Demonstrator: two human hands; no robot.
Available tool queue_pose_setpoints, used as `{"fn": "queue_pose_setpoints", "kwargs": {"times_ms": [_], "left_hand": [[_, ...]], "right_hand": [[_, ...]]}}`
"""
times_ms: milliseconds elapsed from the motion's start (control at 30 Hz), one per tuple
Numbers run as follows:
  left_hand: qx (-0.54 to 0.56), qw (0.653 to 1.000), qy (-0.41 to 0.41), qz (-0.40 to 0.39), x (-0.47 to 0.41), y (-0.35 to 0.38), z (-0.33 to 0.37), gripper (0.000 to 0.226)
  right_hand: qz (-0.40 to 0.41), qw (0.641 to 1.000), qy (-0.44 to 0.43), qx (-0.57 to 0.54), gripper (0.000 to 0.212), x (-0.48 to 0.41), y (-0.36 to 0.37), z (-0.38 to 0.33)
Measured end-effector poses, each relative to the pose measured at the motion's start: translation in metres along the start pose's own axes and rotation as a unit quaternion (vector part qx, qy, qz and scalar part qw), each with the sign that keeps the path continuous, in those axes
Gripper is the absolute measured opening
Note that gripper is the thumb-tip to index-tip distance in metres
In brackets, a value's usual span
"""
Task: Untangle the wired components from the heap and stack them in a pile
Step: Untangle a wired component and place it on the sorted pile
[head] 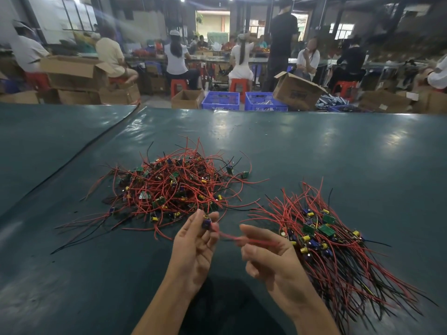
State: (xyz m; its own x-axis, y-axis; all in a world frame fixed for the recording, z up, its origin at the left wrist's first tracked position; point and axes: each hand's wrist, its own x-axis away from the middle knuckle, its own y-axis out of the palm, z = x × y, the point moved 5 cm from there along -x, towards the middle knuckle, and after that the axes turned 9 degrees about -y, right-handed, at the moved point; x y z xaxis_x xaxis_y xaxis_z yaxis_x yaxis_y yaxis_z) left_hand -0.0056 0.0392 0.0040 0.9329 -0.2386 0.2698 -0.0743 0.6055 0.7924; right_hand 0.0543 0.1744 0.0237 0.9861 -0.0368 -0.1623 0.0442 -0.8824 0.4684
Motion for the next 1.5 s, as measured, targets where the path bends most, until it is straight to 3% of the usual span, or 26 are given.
{"fn": "queue_pose_setpoints", "kwargs": {"times_ms": [100, 167, 300, 400, 433, 533, 667, 767, 867, 1000, 1200, 1367, 1500], "left_hand": [[0.001, 0.998, -0.055, -0.036, -0.002, 0.004, -0.003, 0.014], [-0.066, 0.99, -0.086, -0.085, 0.001, 0.008, -0.01, 0.022], [-0.189, 0.958, -0.133, -0.169, 0.014, 0.013, -0.025, 0.064], [-0.246, 0.941, -0.128, -0.195, 0.022, 0.018, -0.028, 0.081], [-0.251, 0.941, -0.124, -0.187, 0.021, 0.018, -0.029, 0.08], [-0.223, 0.956, -0.141, -0.127, 0.016, 0.013, -0.026, 0.048], [0.004, 0.97, -0.177, -0.17, 0.019, 0.013, -0.025, 0.048], [-0.103, 0.978, -0.122, -0.137, 0.015, 0.009, -0.035, 0.052], [-0.248, 0.96, -0.052, -0.119, 0.014, 0.009, -0.044, 0.048], [-0.276, 0.957, 0.004, -0.085, 0.014, 0.008, -0.035, 0.045], [-0.36, 0.92, 0.125, -0.093, 0.015, 0.015, -0.013, 0.031], [-0.401, 0.901, 0.124, -0.111, 0.014, 0.016, -0.021, 0.032], [-0.423, 0.89, 0.115, -0.126, 0.014, 0.015, -0.021, 0.029]], "right_hand": [[0.042, 0.992, -0.004, 0.119, 0.024, -0.002, 0.004, 0.003], [0.074, 0.983, -0.008, 0.17, 0.037, -0.003, 0.006, 0.007], [0.083, 0.987, 0.027, 0.134, 0.039, 0.0, 0.01, 0.009], [0.071, 0.993, 0.047, 0.087, 0.031, 0.002, 0.012, 0.011], [0.078, 0.993, 0.047, 0.07, 0.026, 0.002, 0.013, 0.012], [0.112, 0.993, 0.03, 0.027, 0.02, 0.001, 0.01, 0.009], [0.151, 0.988, -0.008, -0.043, 0.02, 0.0, 0.006, 0.003], [0.175, 0.983, -0.022, -0.043, 0.019, -0.001, 0.003, 0.0], [0.16, 0.987, -0.013, -0.012, 0.021, 0.001, 0.005, 0.001], [0.123, 0.992, 0.013, 0.033, 0.028, 0.004, 0.011, 0.005], [0.25, 0.968, 0.001, 0.021, 0.024, -0.004, -0.015, 0.003], [0.301, 0.953, -0.039, -0.003, 0.02, -0.005, -0.038, -0.006], [0.255, 0.964, -0.026, 0.076, 0.031, -0.005, -0.023, 0.003]]}}
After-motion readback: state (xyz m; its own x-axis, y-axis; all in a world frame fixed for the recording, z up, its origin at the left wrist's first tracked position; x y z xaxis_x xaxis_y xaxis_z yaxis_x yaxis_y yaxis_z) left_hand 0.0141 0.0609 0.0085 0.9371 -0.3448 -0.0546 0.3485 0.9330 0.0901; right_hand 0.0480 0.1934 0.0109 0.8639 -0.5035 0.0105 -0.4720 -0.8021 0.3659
